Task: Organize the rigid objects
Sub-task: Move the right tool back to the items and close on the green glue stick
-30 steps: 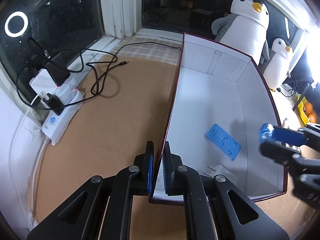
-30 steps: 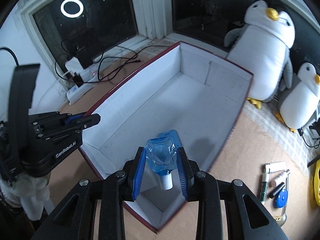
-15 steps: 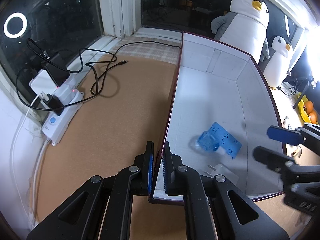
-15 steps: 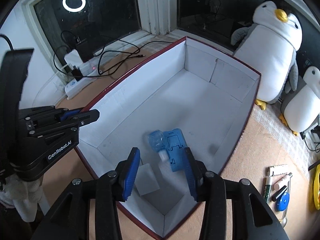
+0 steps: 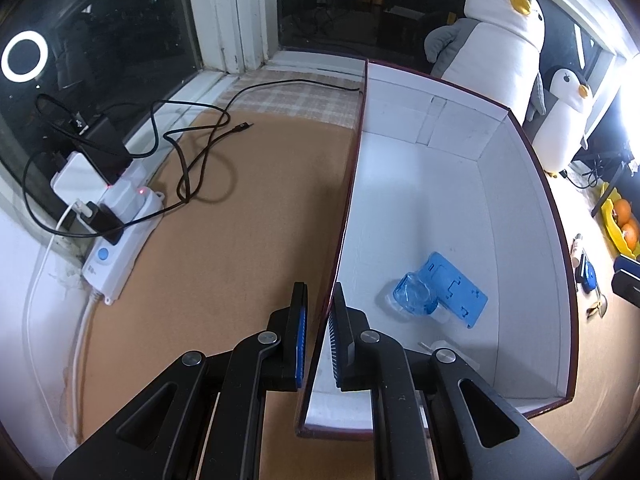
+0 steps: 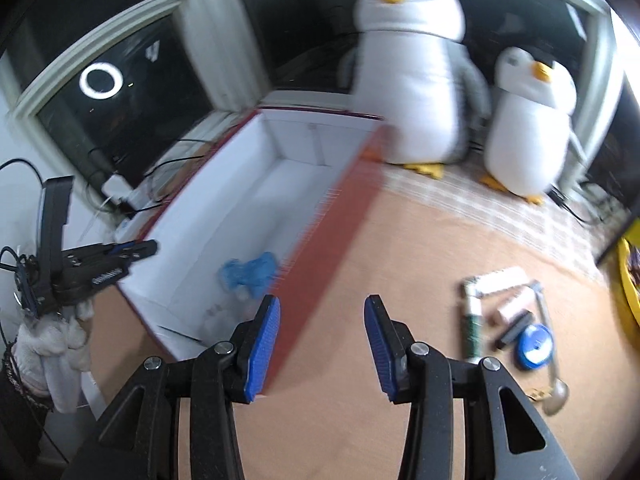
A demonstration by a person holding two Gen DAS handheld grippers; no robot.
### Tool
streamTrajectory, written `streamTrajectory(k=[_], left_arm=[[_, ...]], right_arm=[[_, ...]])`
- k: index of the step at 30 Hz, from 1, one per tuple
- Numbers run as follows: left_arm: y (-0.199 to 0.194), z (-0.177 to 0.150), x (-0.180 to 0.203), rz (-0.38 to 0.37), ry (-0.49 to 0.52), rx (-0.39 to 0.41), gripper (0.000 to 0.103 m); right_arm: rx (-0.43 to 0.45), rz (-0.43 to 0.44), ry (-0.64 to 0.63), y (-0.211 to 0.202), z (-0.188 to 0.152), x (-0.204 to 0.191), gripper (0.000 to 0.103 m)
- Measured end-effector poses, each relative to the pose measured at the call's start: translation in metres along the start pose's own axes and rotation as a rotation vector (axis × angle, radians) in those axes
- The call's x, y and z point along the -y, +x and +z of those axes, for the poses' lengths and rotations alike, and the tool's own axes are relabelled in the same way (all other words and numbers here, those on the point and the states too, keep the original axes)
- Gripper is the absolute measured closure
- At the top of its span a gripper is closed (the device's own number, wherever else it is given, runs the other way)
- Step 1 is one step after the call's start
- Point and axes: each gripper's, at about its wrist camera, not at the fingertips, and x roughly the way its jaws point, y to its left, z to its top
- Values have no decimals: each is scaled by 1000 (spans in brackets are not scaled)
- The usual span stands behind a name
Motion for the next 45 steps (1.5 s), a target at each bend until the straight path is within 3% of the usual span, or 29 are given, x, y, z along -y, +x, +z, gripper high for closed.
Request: streamTrajectory(k=[7, 16, 26, 38, 45], left_arm=[[5, 7, 1, 11, -1, -14, 90], [12, 15, 2, 28, -2, -34, 86], [23, 19, 4, 53, 0, -55, 86], [26, 20, 5, 59, 1, -61, 86], [25, 20, 5, 52, 0, -56, 87]], right_arm=[[-49, -68, 100, 11, -15, 63, 63], [-127, -136, 136, 48, -26, 106, 63], [-195, -115, 131, 81, -19, 119, 64], [-245, -117, 99, 101, -15, 119, 89], [-228, -122, 97, 99, -14, 117, 89]])
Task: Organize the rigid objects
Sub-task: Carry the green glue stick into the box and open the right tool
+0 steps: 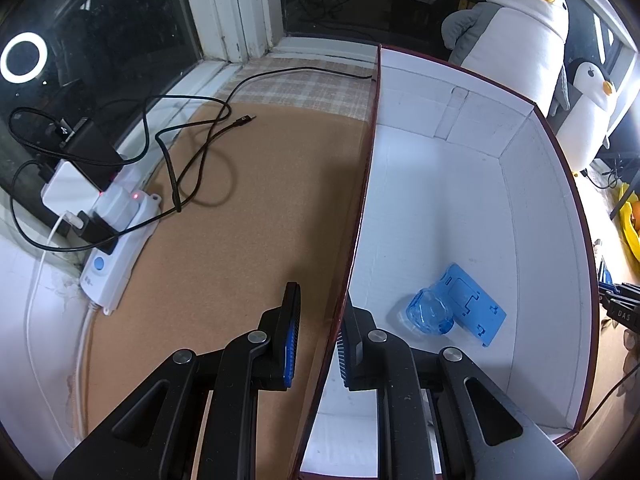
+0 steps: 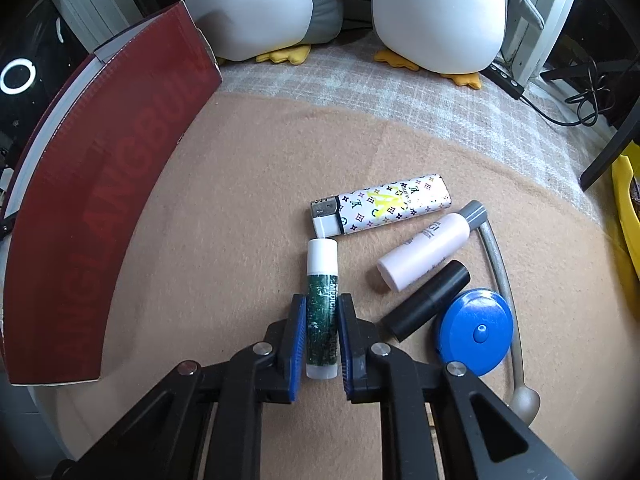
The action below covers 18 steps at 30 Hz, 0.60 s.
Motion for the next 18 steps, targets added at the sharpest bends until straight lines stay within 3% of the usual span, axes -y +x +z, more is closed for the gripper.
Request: streamTrajectory(k=[11, 18], left_arm=[[-9, -11, -7, -31, -16, 12, 87], [-17, -25, -14, -52, -26, 18, 87]], right_arm=[[119, 40, -39, -55, -1, -32, 89], [187, 87, -129, -89, 5, -87, 89]])
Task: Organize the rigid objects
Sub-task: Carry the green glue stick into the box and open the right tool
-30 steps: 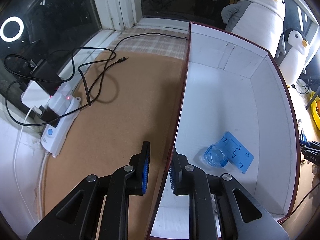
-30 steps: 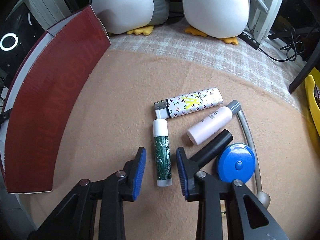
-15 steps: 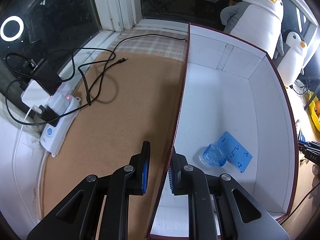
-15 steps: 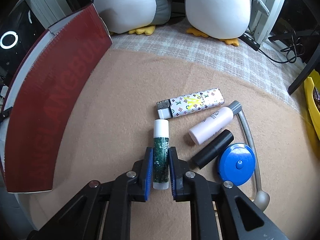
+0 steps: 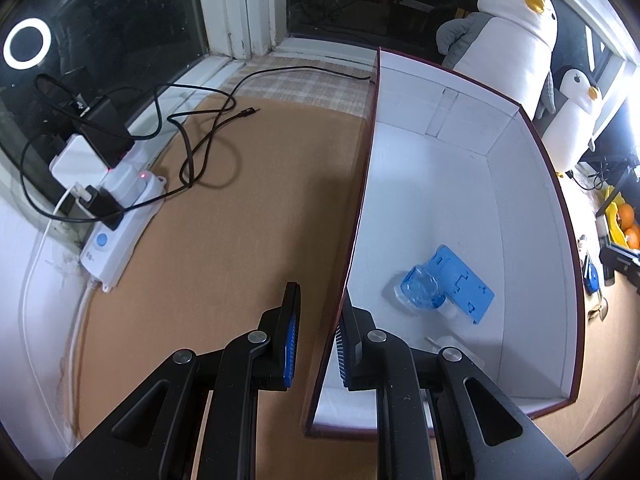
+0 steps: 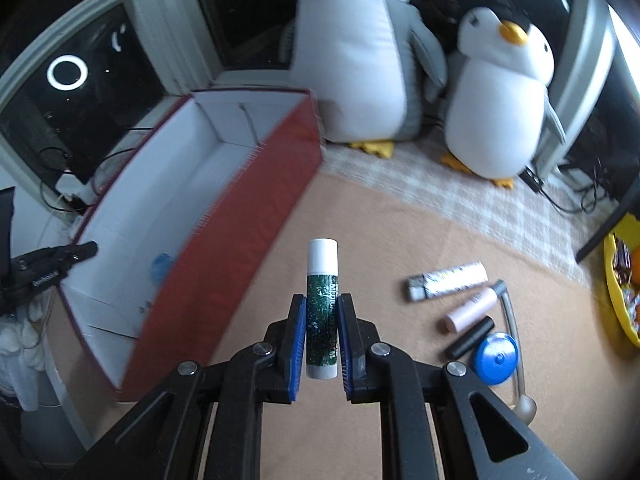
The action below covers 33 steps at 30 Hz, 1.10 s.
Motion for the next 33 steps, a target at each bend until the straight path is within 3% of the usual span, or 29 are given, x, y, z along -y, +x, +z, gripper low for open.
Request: streamTrajectory(k=[20, 33], left_arm=[[-11, -19, -4, -21, -3, 41, 93], [-12, -22, -4, -35, -1, 60, 96]], right_arm=[[-7, 50, -143, 9, 16, -110, 89], [-46, 14, -191, 31, 13, -138, 89]])
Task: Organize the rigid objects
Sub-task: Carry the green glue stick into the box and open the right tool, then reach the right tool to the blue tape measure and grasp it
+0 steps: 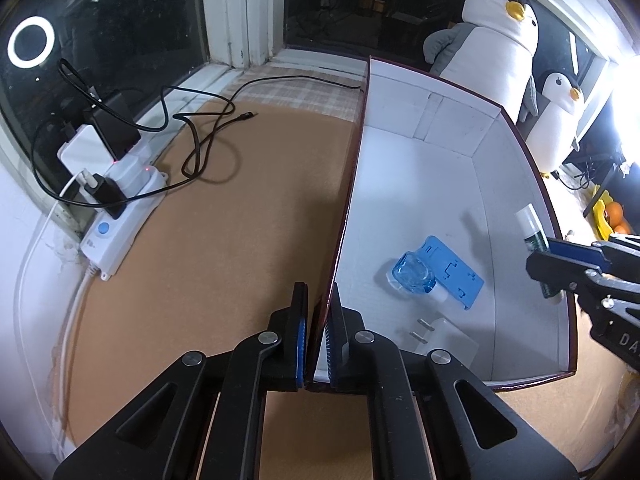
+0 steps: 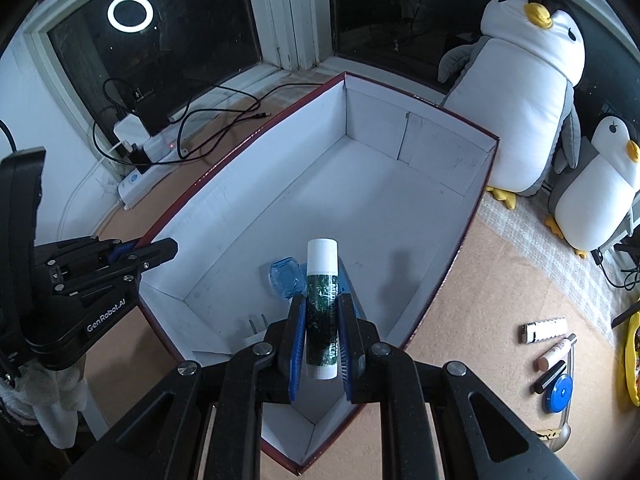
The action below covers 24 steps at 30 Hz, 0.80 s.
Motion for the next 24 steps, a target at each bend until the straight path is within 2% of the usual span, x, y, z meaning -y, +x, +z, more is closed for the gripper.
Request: streamTrajectory(k=[5, 8, 9, 17, 24], left_arm=[[0, 0, 0, 1, 1, 2, 96], [0, 0, 1, 5, 4, 2, 96], [0, 0, 1, 6, 5, 2, 96], [0, 1, 2, 15, 7, 1, 96], [1, 4, 3, 25, 10, -4, 96]], right_arm=[[5, -14, -22, 2, -1, -3, 87], [22, -12, -23, -3, -3, -4, 66], [32, -15, -24, -5, -4, -3, 63], [65, -6, 44, -23, -18, 23, 63], [79, -44, 160, -40, -53, 83, 63]])
